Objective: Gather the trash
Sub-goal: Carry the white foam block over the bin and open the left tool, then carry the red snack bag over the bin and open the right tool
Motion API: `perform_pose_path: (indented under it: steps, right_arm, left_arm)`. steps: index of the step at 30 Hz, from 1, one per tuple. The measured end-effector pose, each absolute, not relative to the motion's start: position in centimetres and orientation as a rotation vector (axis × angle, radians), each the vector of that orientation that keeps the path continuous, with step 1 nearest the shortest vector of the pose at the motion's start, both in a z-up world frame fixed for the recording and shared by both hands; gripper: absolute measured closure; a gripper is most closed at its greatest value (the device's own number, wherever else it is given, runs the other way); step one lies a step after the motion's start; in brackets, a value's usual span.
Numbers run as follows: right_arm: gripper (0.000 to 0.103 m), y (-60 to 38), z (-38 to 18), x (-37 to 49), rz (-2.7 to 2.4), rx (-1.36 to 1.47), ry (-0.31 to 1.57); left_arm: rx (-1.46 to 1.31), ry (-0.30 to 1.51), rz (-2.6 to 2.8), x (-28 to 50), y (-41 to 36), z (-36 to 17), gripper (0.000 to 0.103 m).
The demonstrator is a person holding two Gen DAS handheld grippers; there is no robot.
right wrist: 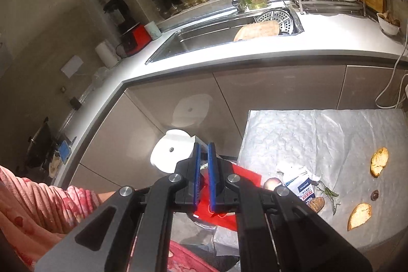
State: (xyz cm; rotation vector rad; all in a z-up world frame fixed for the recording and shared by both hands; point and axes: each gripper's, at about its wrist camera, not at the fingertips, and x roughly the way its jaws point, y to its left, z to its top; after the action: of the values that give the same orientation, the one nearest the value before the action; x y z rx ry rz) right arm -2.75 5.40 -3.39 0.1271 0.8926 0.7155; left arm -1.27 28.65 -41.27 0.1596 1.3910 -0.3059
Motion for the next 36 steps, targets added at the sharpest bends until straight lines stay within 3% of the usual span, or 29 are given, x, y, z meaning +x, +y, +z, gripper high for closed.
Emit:
perform_pose_path:
  steps: [6,12,17,18,20,22,29,34,36]
  right_arm:
    - [0.096,6.4,-3.9,-3.5,0.694,0.099,0.910]
    - [0.096,7.1,-5.2,-3.6,0.671,0.076,0.942]
    - [0.094,8.0,-7.7,-3.6,0.650,0.024,0.999]
    - [0.091,8.2,-8.4,-3.6,0.649,0.016,1.018]
    - [0.075,8.7,-10.3,-3.5,0.630,-0.008,1.048]
    - [0.050,9.6,-12.6,-3.3,0.620,-0.044,1.081]
    - [0.036,14.7,-20.9,-2.8,0.606,-0.283,1.150]
    - [0.019,16.9,-23.8,-1.7,0.506,-0.446,1.076]
    - [0.018,17.0,-24.7,-0.9,0.460,-0.478,1.064]
  left_arm:
    - [0.163,1.433,-0.296,-1.4,28.7,-43.1,0.042]
    - [0.155,1.386,-0.293,-1.5,29.2,-42.2,0.024]
    - [0.117,1.364,-0.303,-1.8,29.6,-40.1,0.021]
    - [0.111,1.351,-0.303,-1.8,29.8,-39.4,0.021]
    - [0.089,1.316,-0.298,-2.3,30.1,-37.3,0.021]
    - [0.072,1.268,-0.283,-2.9,30.6,-35.0,0.018]
    - [0.028,1.117,-0.182,-5.9,32.9,-26.6,0.011]
    - [-0.017,1.078,-0.107,-7.9,34.2,-22.8,0.011]
    - [-0.030,1.067,-0.086,-8.6,34.9,-21.9,0.011]
